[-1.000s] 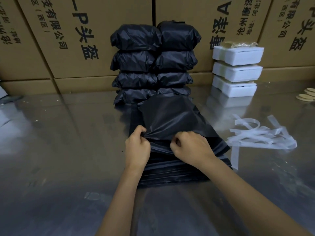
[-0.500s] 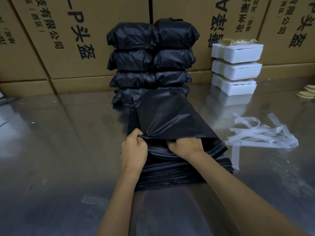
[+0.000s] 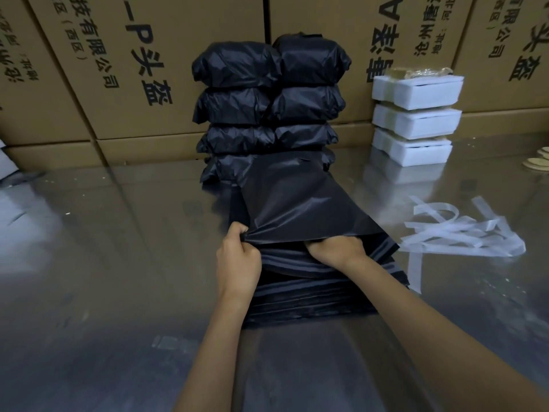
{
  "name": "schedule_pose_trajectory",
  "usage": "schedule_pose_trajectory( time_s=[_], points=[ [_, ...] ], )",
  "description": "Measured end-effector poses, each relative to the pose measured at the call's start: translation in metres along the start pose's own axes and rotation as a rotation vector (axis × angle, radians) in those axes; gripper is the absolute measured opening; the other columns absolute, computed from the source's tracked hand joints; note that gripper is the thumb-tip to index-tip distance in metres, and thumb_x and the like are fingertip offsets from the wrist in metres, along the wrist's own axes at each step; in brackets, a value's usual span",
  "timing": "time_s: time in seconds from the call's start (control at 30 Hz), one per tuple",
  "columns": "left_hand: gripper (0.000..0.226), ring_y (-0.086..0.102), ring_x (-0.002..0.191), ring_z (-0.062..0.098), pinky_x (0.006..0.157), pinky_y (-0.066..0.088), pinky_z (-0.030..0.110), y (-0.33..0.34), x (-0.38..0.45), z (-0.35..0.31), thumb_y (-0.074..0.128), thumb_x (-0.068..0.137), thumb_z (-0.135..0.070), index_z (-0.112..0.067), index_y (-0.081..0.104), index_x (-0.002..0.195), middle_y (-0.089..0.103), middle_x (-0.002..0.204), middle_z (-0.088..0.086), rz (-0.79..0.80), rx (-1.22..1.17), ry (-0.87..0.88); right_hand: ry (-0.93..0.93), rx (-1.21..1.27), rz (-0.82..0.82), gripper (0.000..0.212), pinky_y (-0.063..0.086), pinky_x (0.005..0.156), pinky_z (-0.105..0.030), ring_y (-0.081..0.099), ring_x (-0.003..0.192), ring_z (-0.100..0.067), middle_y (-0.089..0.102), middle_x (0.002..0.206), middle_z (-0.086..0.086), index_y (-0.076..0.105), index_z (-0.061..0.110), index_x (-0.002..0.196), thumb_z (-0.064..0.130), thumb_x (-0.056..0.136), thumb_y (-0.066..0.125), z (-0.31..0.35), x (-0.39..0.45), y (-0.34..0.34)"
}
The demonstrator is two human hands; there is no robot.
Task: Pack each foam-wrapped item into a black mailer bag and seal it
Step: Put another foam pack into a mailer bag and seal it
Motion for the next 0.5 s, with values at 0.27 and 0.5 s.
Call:
schedule_pose_trajectory(
  time_s=[0.27, 0.5],
  points=[
    [0.046, 0.047, 0.063, 0.012, 0.055, 0.034, 0.020, -0.005, -0.001, 0.000, 0.036, 0.091, 0.010, -0.027, 0.060, 0.102, 0.060, 0.087, 0.004, -0.019, -0.032, 0.165, 0.225, 0.239, -0.050, 0.041, 0.040, 0.093, -0.034, 0.056, 0.122, -0.034, 0.068, 0.113, -0.011, 0.065, 0.012, 0.125, 0.040, 0.102, 0.046, -0.032, -0.005, -0.018],
    [0.053, 0.030, 0.041, 0.011, 0.043, 0.029, 0.025, -0.020, -0.008, -0.001, 0.031, 0.098, 0.002, -0.031, 0.072, 0.092, 0.041, 0.047, -0.006, 0.073, -0.211, 0.080, 0.196, 0.455, -0.077, 0.037, 0.052, 0.088, -0.039, 0.064, 0.098, -0.029, 0.070, 0.089, -0.008, 0.063, 0.015, 0.076, 0.046, 0.094, 0.055, -0.028, -0.043, -0.031]
  ],
)
Point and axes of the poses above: each hand's wrist, its own x-axis towards the middle knuckle, its own y-axis out of the palm, z = x × y, the point moved 1 cm from there along x, towards the middle knuckle
